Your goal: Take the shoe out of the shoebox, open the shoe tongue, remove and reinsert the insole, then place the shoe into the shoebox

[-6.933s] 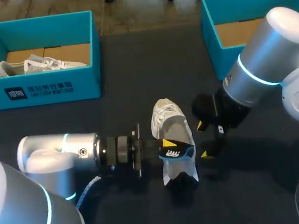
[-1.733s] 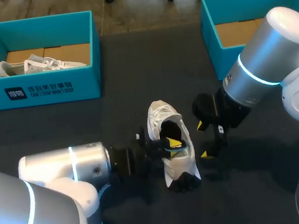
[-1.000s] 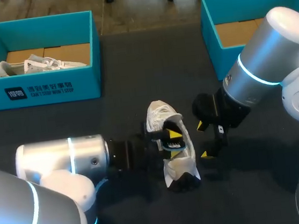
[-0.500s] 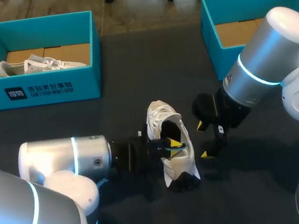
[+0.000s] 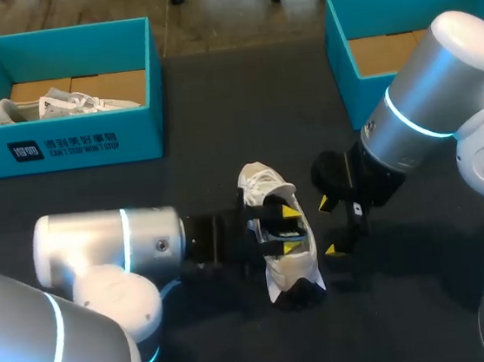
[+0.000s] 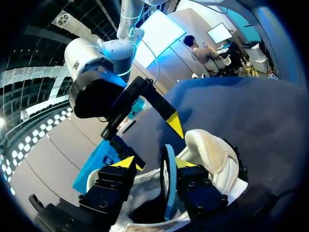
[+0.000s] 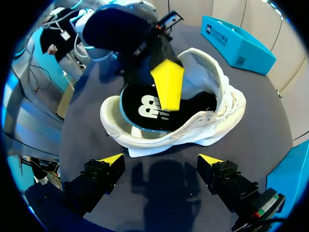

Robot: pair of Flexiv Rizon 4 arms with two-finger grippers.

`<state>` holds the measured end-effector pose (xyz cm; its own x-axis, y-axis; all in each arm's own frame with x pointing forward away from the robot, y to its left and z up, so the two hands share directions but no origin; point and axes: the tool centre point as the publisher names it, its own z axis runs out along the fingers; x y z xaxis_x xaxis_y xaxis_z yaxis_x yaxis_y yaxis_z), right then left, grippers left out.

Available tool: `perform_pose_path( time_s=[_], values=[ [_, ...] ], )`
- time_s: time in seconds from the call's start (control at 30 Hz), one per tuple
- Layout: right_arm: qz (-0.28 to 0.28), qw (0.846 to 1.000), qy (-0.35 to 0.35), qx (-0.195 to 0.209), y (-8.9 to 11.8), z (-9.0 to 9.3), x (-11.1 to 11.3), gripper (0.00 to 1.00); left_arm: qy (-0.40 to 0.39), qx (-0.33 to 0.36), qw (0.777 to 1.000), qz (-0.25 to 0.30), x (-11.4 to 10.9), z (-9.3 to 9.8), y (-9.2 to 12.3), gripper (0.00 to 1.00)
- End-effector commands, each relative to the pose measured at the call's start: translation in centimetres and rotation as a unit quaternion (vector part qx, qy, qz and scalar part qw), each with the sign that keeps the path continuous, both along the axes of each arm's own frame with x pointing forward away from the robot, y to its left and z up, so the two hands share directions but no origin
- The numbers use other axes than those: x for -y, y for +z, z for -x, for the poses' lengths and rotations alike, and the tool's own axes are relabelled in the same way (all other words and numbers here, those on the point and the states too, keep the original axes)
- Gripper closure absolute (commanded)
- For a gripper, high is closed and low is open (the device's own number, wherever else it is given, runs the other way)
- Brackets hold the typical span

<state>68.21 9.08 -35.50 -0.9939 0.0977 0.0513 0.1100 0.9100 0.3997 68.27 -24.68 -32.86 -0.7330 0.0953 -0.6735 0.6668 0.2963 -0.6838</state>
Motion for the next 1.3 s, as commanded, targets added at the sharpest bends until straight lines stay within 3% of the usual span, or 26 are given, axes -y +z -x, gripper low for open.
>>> perform_pose_path(
  time_s=[0.03,0.1,0.17,0.2,0.27,0.63,0.83,0.9,0.93,1.0,1.03,1.3],
  values=[
    [0.000,1.000,0.000,0.001,-0.1,0.0,-0.1,0.00,-0.006,-0.004,1.000,-0.006,-2.2,0.7,1.2,0.44],
    [0.000,1.000,0.000,0.001,-0.1,0.0,-0.1,0.00,-0.014,-0.009,1.000,-0.012,-2.0,0.9,1.0,0.45],
    [0.000,1.000,0.000,0.001,-0.1,0.0,-0.1,0.00,-0.014,-0.003,1.000,-0.018,-1.8,1.0,0.7,0.57],
    [0.000,1.000,0.000,0.001,-0.1,0.0,-0.1,0.00,-0.015,-0.005,1.000,-0.020,-1.6,1.0,0.5,0.68],
    [0.000,1.000,0.000,0.001,-0.1,0.0,-0.1,0.00,-0.015,-0.004,1.000,-0.025,-1.3,0.9,0.1,1.00],
    [0.000,1.000,0.000,0.001,-0.1,0.0,-0.1,0.00,-0.015,0.006,0.998,-0.066,0.1,-0.2,-2.0,1.00],
    [0.000,1.000,0.000,0.001,-0.1,0.0,-0.1,0.00,-0.022,0.003,0.997,-0.079,-0.5,0.1,-2.1,1.00],
    [0.000,1.000,0.000,0.001,-0.1,0.0,-0.1,0.00,-0.027,0.003,0.997,-0.078,-1.0,0.5,-1.4,0.67],
    [0.000,1.000,0.000,0.001,-0.1,0.0,-0.1,0.00,-0.028,0.004,0.997,-0.078,-1.1,0.6,-1.2,0.61],
    [0.000,1.000,0.000,0.001,-0.1,0.0,-0.1,0.00,-0.030,0.007,0.996,-0.078,-1.6,0.8,-0.7,0.33],
    [0.000,1.000,0.000,0.001,-0.1,0.0,-0.1,0.00,-0.033,0.007,0.996,-0.081,-1.8,0.8,-0.5,0.25],
    [0.003,1.000,-0.002,-0.002,0.4,-0.2,0.7,0.00,-0.038,0.000,0.994,-0.106,-2.9,0.4,0.8,0.18]
  ],
)
